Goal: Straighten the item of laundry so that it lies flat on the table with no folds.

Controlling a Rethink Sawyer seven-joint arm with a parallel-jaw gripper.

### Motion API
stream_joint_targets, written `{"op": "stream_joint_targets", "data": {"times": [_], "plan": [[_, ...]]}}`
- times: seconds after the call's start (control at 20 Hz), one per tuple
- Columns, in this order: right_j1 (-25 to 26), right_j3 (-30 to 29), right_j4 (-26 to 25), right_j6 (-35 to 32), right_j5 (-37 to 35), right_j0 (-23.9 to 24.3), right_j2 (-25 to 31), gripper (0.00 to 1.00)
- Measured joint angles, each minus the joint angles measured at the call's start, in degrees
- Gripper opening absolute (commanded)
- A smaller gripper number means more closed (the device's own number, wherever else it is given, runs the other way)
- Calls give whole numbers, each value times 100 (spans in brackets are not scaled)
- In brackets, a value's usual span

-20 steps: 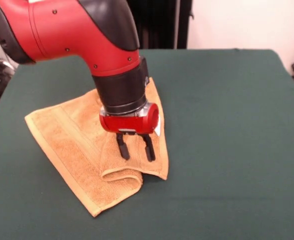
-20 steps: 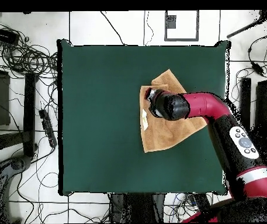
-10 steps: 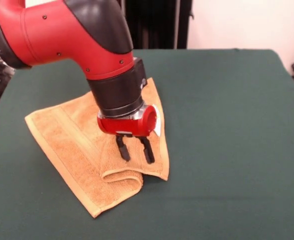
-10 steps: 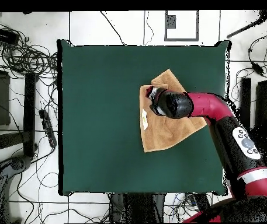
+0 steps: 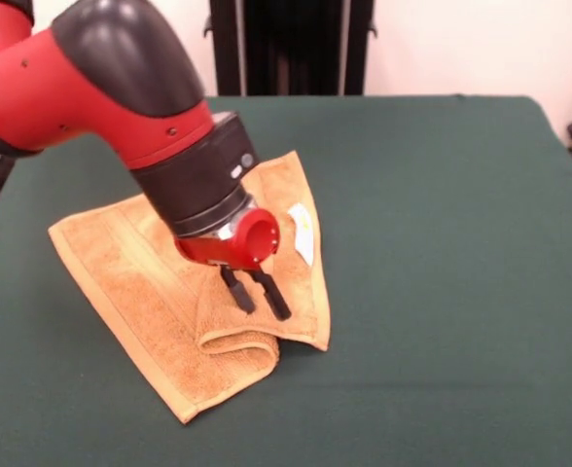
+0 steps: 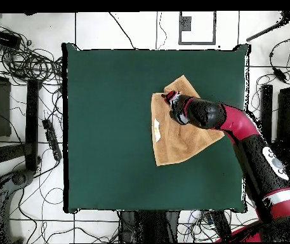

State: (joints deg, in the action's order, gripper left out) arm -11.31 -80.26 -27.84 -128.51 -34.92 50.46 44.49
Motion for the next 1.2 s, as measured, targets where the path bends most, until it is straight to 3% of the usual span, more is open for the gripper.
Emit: {"op": "stream_joint_targets", "data": {"times": [0.3,1.2], "plan": [[251,1,296,0,-47,232,170,100],[586,-181,382,0,-183,172,373,100]]}}
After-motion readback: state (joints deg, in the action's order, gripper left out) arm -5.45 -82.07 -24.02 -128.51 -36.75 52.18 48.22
